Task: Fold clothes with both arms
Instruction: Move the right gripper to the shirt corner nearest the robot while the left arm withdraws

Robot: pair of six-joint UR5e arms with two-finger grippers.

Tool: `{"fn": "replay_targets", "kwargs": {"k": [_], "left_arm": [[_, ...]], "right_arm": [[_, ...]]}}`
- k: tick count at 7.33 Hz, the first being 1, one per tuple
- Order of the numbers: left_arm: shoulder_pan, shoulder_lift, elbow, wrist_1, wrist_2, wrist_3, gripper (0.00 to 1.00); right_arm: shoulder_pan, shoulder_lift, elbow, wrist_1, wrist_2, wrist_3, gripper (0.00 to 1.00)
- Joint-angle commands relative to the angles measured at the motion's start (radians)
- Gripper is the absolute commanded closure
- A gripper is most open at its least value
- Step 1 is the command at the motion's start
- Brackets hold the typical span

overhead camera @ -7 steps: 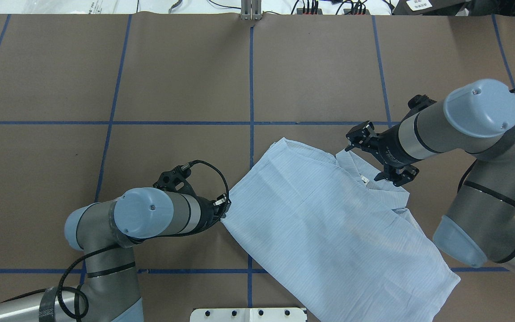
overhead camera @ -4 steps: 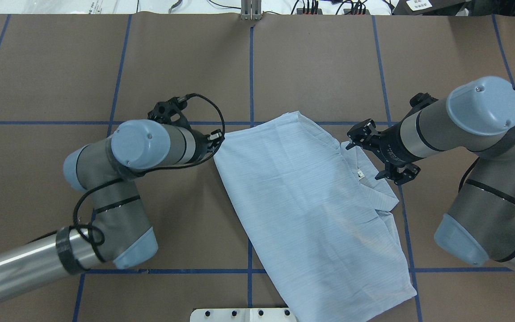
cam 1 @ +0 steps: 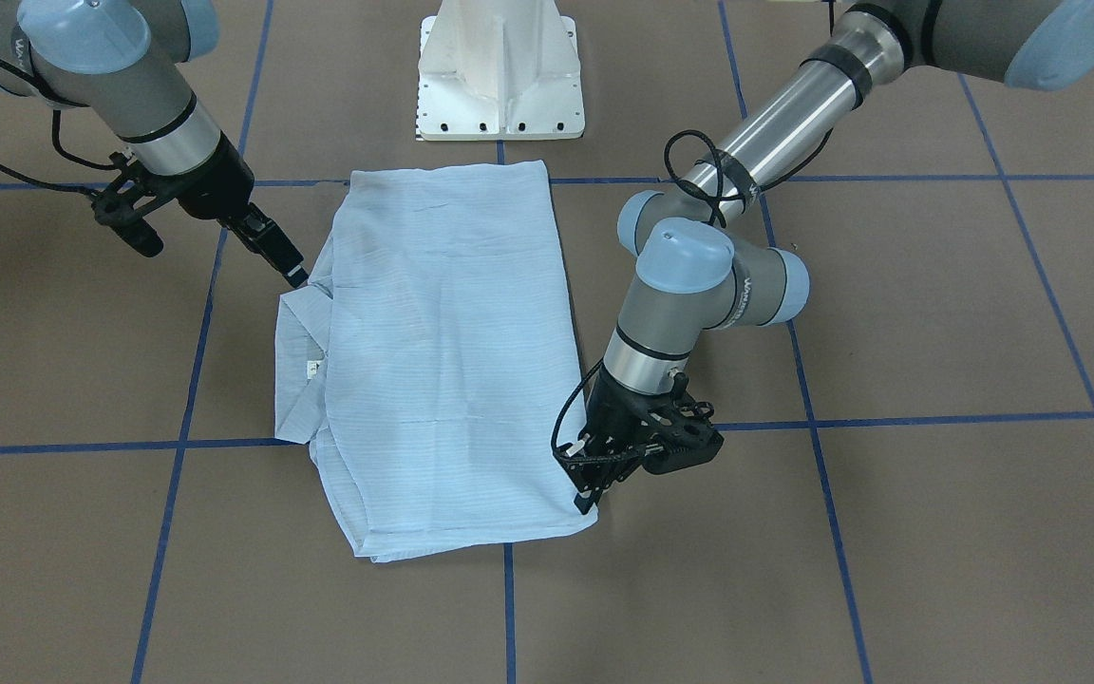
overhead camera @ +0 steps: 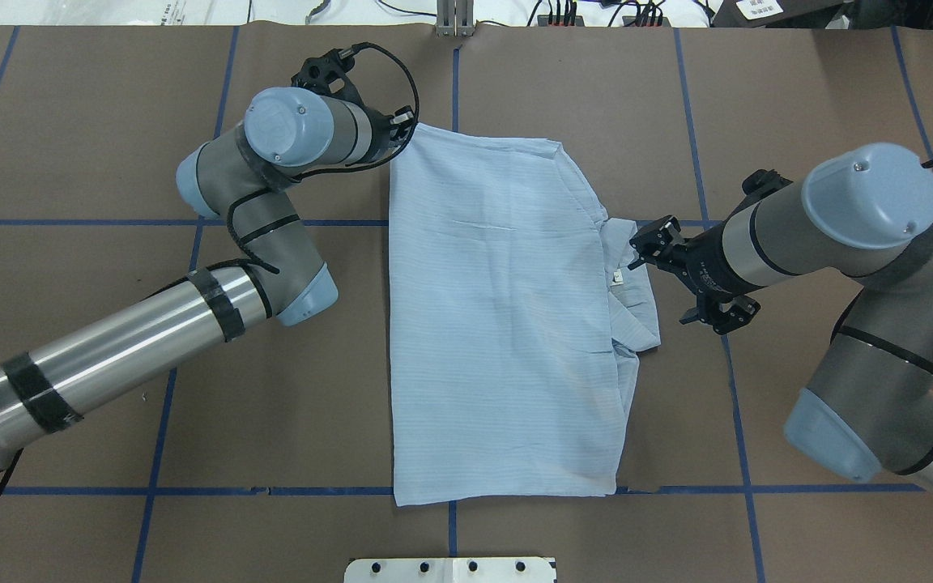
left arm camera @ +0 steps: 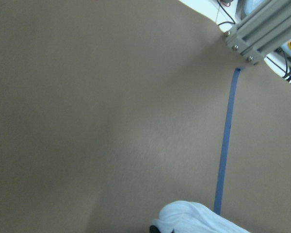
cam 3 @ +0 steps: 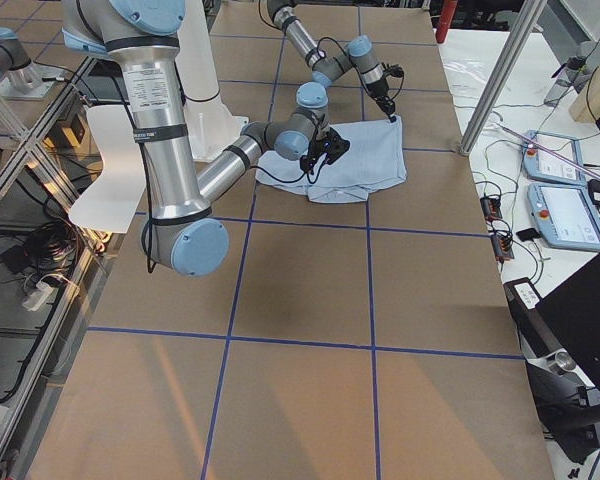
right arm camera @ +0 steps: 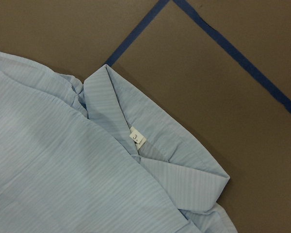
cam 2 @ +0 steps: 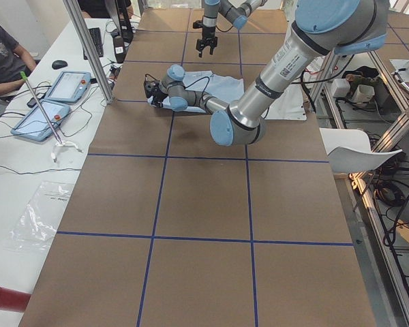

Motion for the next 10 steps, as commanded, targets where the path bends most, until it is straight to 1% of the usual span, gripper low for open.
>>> {"fn": "replay_targets", "kwargs": {"k": [1,2,3,4,5,6,7,8,9,10], "left_arm": [[-0.009,-0.071,0.161,-0.105,0.0,0.012,0.64],[-0.018,-0.072,0.162,-0.105,-0.004,0.015,0.53],[-0.035,-0.072,0.154,-0.106,-0.012,0.048,0.53],[-0.052,-0.066,0.119,-0.099,-0.033,0.055,0.45],[-0.06,0.006,0.009,-0.055,-0.082,0.055,0.42],[-0.06,0.113,-0.18,0.044,-0.133,0.055,0.42],[-0.062,0.211,-0.357,0.121,-0.141,0.055,0.42],[-0.062,0.262,-0.465,0.174,-0.142,0.055,0.42],[-0.062,0.269,-0.499,0.199,-0.142,0.055,0.42],[-0.06,0.272,-0.501,0.199,-0.141,0.055,0.42]], "right_arm": [[-0.001,0.001,0.005,0.0,-0.014,0.001,0.0],[-0.003,0.001,0.005,0.0,-0.014,0.001,0.0],[-0.004,0.001,0.002,0.003,-0.017,0.002,0.0],[-0.024,0.007,0.0,0.009,-0.017,0.002,0.0],[-0.053,0.035,0.0,0.008,-0.034,0.004,0.0],[-0.088,0.043,0.005,0.005,-0.064,0.009,0.0],[-0.148,0.043,0.008,0.002,-0.119,0.081,0.0],[-0.256,0.046,0.008,-0.002,-0.232,0.195,0.0],[-0.336,0.049,0.008,-0.005,-0.312,0.259,0.0],[-0.39,0.052,0.008,-0.037,-0.341,0.36,0.0]]}}
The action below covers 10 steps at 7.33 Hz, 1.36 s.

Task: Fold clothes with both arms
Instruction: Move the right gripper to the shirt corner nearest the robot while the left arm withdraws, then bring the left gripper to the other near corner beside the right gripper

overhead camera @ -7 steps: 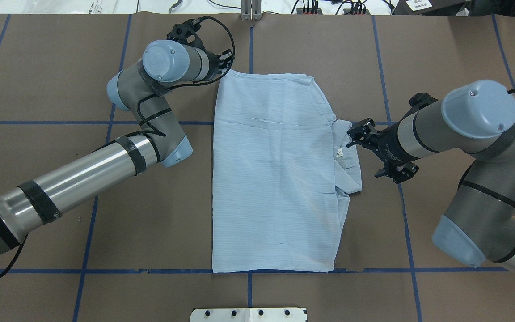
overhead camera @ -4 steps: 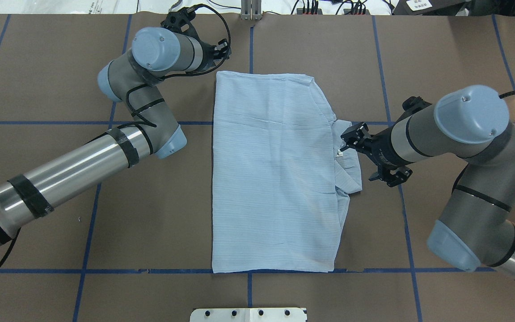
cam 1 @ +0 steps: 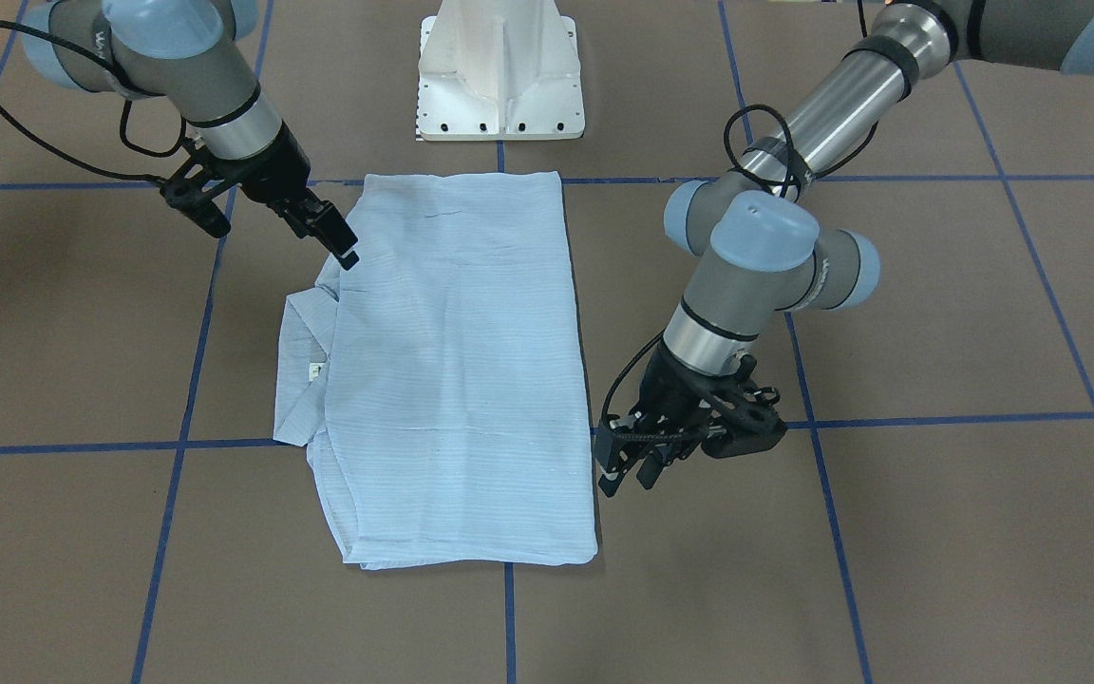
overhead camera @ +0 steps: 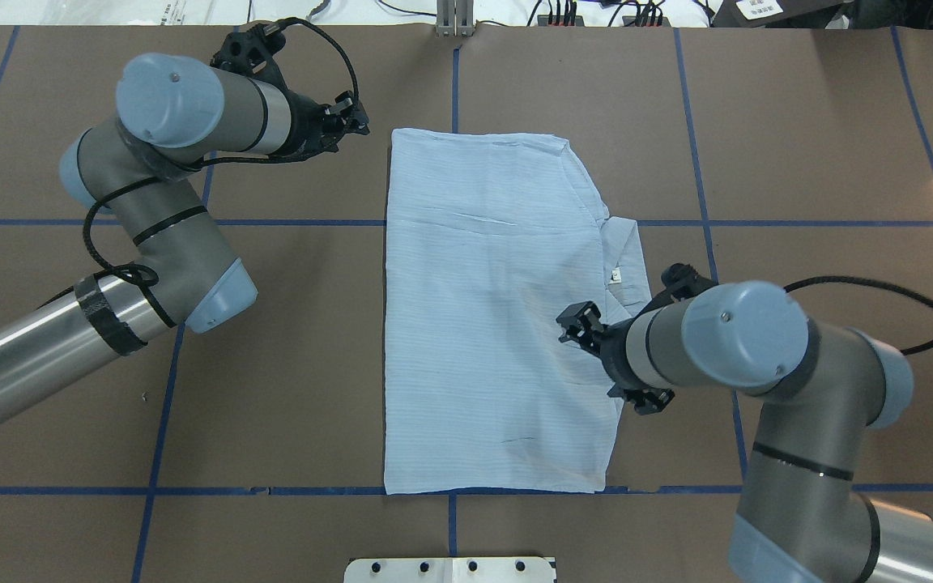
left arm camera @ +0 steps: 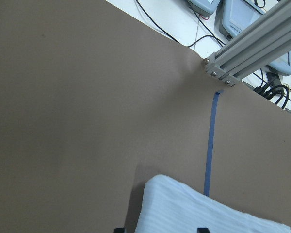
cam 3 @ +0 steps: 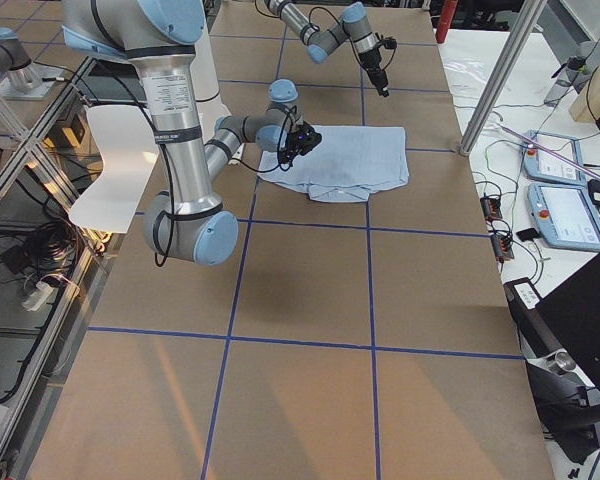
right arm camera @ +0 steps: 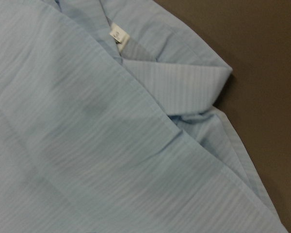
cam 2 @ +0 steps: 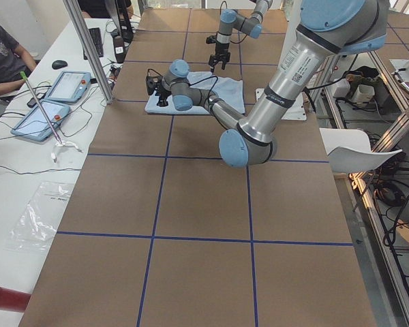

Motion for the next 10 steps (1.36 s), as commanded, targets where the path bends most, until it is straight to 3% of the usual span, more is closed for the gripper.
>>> {"fn": "replay_targets", "kwargs": {"k": [1,2,5,8,10], "left_arm": [[0.0,0.018,-0.04,0.019,0.0,-0.001,0.42],[0.001,0.022,-0.04,0.018,0.0,-0.005,0.42],[0.004,0.027,-0.045,0.018,0.003,-0.009,0.42],[0.007,0.029,-0.048,0.019,0.006,-0.009,0.42],[0.007,0.038,-0.05,0.019,0.007,-0.011,0.42]], "right_arm": [[-0.131,0.006,0.0,-0.06,-0.104,0.18,0.0],[-0.19,0.01,0.0,-0.075,-0.162,0.218,0.0],[-0.253,0.001,-0.001,-0.095,-0.192,0.313,0.0],[-0.232,0.007,-0.02,-0.097,-0.194,0.311,0.01],[-0.227,0.009,-0.023,-0.1,-0.195,0.314,0.08]]}}
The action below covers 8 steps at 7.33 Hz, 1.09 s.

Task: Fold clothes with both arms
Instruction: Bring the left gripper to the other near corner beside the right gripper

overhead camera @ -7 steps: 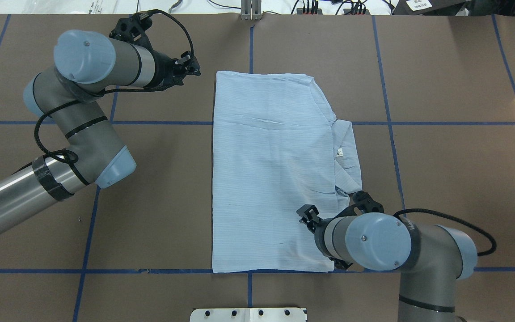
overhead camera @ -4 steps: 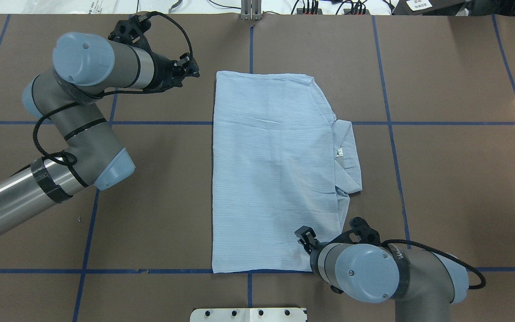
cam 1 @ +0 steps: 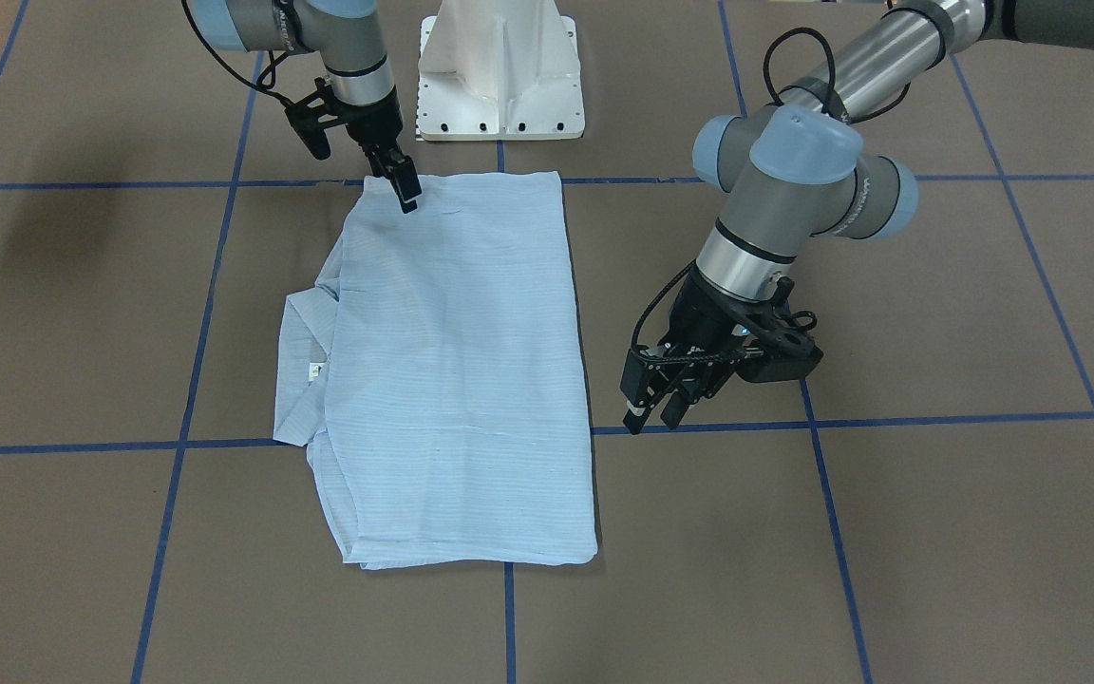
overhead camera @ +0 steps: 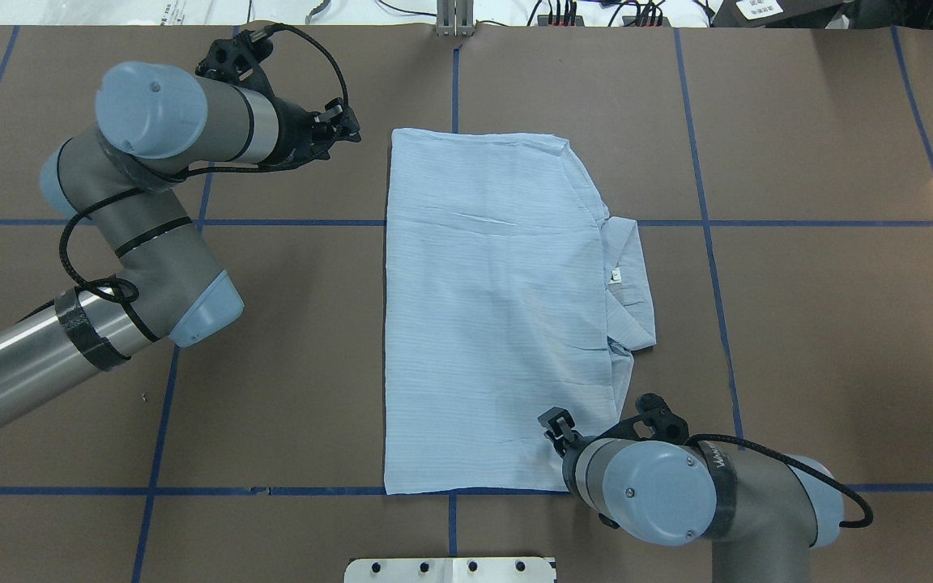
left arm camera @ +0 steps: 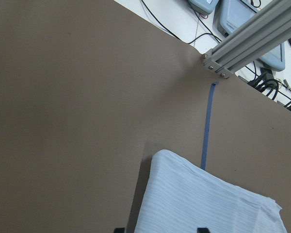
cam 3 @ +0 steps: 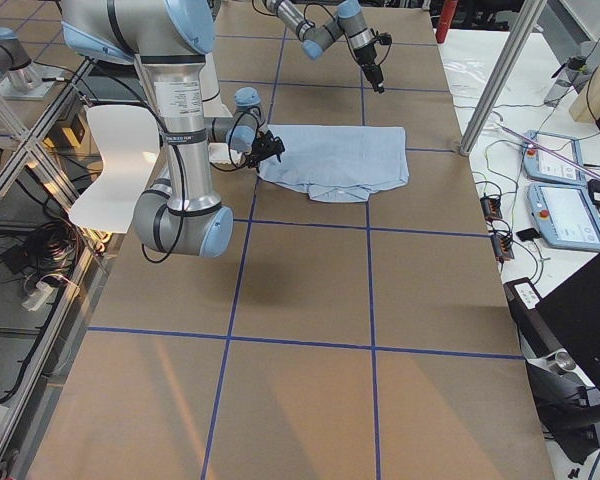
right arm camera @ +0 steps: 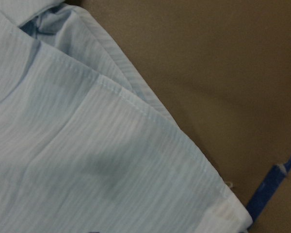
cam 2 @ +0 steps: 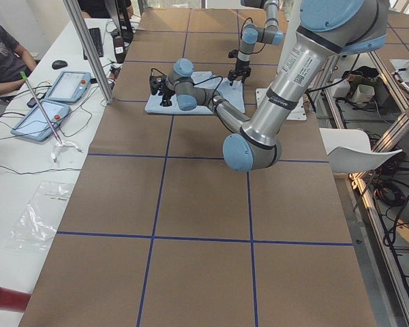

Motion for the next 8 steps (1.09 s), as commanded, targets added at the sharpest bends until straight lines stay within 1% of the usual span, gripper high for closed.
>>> {"fn": "replay_targets", "kwargs": {"k": [1,2,3,4,5,6,7,8], "left_arm": [[0.0,0.013,-0.001,0.0,0.001,-0.001,0.42],[0.0,0.013,-0.003,-0.002,0.003,-0.001,0.42],[0.0,0.014,-0.006,0.0,0.004,-0.001,0.42],[0.0,0.014,-0.006,0.0,0.004,-0.001,0.42],[0.0,0.014,-0.006,0.0,0.004,-0.001,0.42],[0.0,0.014,-0.006,0.0,0.004,-0.001,0.42],[0.0,0.014,-0.006,0.0,0.004,-0.002,0.42],[0.002,0.014,-0.007,0.0,0.004,-0.004,0.42]], "right_arm": [[0.007,0.001,-0.004,-0.002,-0.007,0.003,0.08],[0.007,0.003,-0.003,-0.002,-0.01,0.006,0.08],[0.006,0.009,-0.006,-0.004,-0.01,0.007,0.11],[0.006,0.015,-0.006,-0.004,-0.01,0.008,0.32],[0.004,0.015,-0.009,-0.005,-0.01,0.008,0.4],[0.004,0.015,-0.009,-0.011,-0.008,0.008,0.58],[0.004,0.015,-0.006,-0.017,-0.005,0.008,1.0],[0.004,0.015,-0.005,-0.017,-0.002,0.006,1.0]]}}
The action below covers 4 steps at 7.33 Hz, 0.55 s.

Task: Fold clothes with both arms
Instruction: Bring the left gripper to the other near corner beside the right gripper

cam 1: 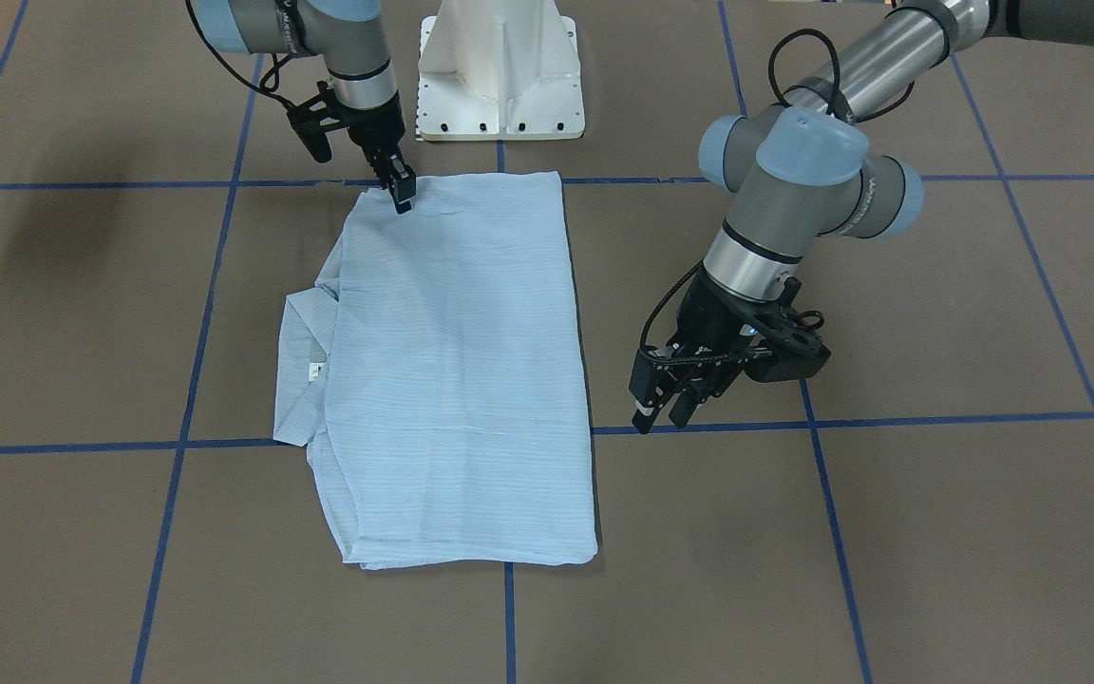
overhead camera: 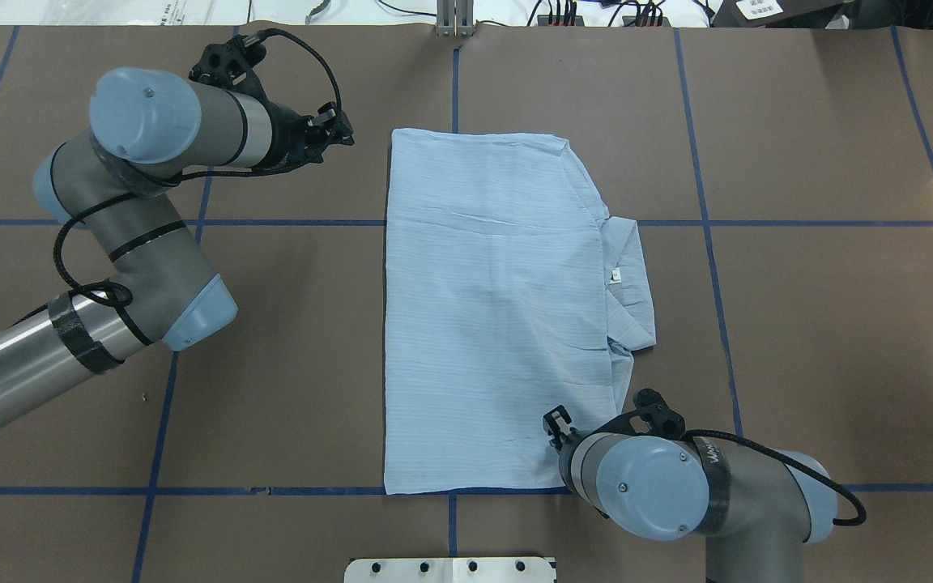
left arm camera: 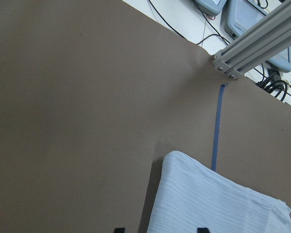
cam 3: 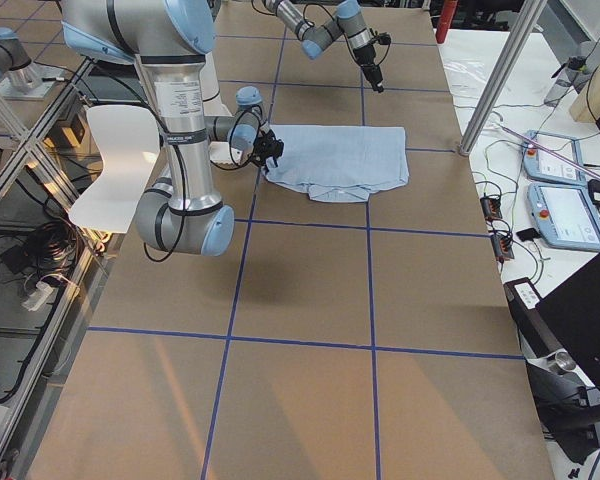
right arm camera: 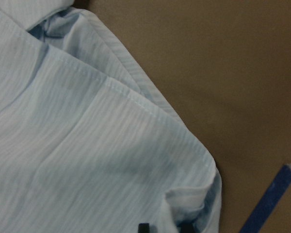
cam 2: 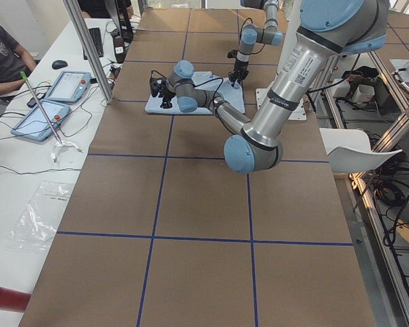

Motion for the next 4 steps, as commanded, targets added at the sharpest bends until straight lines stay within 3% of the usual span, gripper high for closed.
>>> {"fn": "replay_targets", "kwargs": {"k": [1,3,4], "left_arm": [[0.003,0.0,-0.003,0.0,-0.002,-0.003,0.42],[0.038,0.038,-0.054,0.0,-0.003,-0.069,0.42],[0.089,0.126,-0.149,0.006,0.002,-0.13,0.42]], "right_arm": [[0.003,-0.003,0.005,-0.003,0.005,-0.001,1.0],[0.008,-0.006,0.033,-0.012,0.008,-0.001,1.0],[0.009,-0.014,0.063,-0.033,0.013,-0.001,1.0]]}}
